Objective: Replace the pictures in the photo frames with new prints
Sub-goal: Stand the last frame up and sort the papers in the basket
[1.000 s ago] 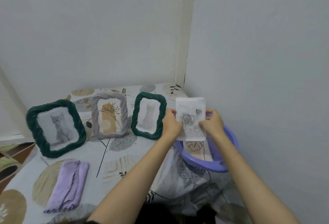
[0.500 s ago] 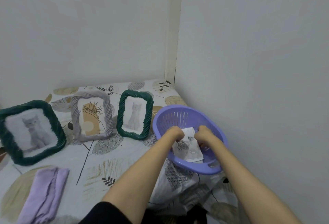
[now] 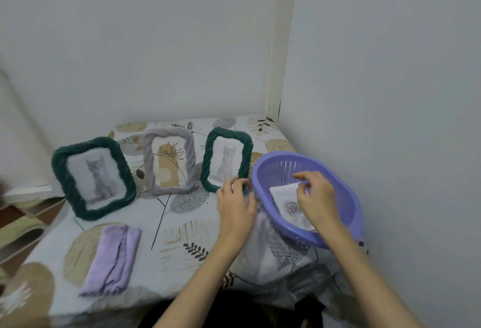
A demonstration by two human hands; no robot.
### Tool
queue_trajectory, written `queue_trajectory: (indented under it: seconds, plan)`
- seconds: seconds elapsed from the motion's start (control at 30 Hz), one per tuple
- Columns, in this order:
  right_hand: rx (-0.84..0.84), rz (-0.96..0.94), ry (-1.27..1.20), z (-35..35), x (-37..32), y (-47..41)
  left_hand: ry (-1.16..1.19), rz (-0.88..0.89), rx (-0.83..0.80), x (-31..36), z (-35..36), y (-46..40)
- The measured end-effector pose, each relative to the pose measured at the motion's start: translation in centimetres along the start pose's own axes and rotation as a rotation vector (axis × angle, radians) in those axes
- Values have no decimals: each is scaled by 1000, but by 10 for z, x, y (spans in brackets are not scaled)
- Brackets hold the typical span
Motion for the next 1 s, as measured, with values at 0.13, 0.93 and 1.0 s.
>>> queue_trajectory:
  seconds: [0.13, 0.93, 1.0]
  plan:
    - [-152, -198, -146, 58, -72, 36, -55, -109, 107, -79, -59, 14]
    - [-544, 152, -445, 259, -173, 134, 122, -757, -95, -244, -192, 50]
    - [-605, 277, -579, 263, -174, 131, 61, -684, 88, -244, -210, 46]
Point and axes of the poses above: each hand's wrist, its own y-axis away from the middle knuckle, its own z-axis out of the palm, x = y × z, the point moved 5 cm from there along -y, towards the middle knuckle, and after that the axes turned 4 degrees about -y, right-handed, at the moved point
